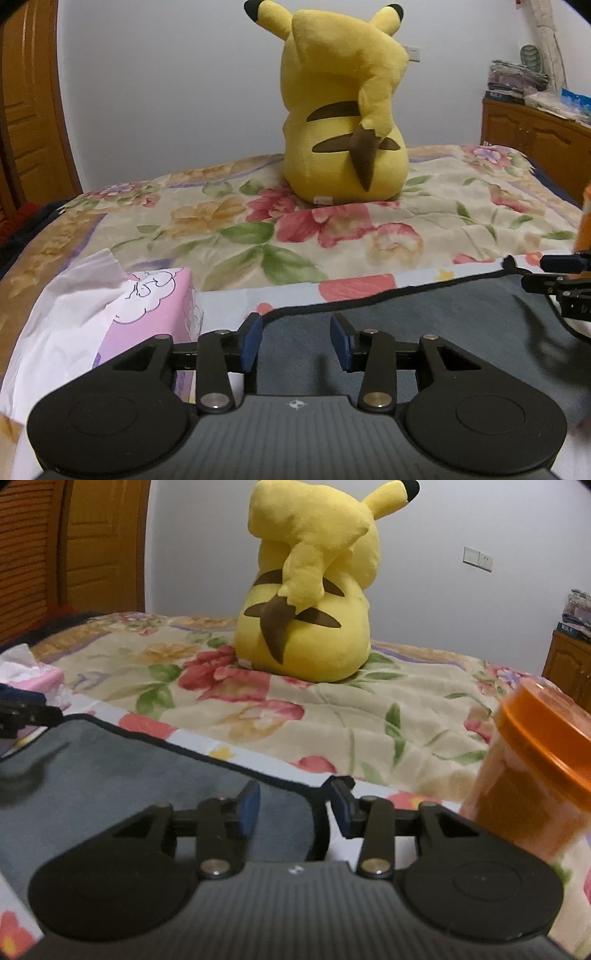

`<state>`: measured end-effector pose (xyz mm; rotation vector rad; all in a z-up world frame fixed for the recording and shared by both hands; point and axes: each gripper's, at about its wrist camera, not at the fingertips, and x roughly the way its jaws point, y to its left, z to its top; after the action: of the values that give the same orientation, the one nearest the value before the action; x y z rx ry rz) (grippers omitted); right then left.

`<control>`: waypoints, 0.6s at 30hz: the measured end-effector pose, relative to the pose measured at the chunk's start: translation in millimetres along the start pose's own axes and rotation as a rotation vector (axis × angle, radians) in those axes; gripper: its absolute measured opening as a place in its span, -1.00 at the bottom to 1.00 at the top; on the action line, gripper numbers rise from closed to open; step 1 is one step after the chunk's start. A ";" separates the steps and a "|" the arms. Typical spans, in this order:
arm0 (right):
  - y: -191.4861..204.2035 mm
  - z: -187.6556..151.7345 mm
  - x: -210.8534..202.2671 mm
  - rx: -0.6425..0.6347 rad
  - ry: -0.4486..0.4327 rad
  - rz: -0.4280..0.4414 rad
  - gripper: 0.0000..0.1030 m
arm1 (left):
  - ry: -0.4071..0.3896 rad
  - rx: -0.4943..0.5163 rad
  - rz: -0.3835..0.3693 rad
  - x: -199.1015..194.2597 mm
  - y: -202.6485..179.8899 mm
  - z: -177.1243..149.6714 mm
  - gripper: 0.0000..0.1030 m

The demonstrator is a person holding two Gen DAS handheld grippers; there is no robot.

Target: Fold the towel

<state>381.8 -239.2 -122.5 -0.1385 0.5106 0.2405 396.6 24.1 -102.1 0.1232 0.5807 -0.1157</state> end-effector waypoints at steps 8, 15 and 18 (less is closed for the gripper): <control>10.0 -13.4 -30.7 0.039 0.014 0.041 -0.16 | 0.014 0.025 -0.021 -23.1 -11.0 -10.6 -0.09; 20.9 -19.7 -51.5 0.042 0.031 0.060 -0.16 | 0.034 0.028 -0.034 -40.0 -17.2 -22.1 -0.05; 22.8 -21.0 -60.4 0.045 0.036 0.061 -0.16 | 0.043 0.025 -0.036 -49.0 -19.1 -25.5 -0.05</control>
<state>315.0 -232.8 -112.1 -0.0840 0.5562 0.2867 339.4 12.7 -97.7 0.1395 0.6244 -0.1555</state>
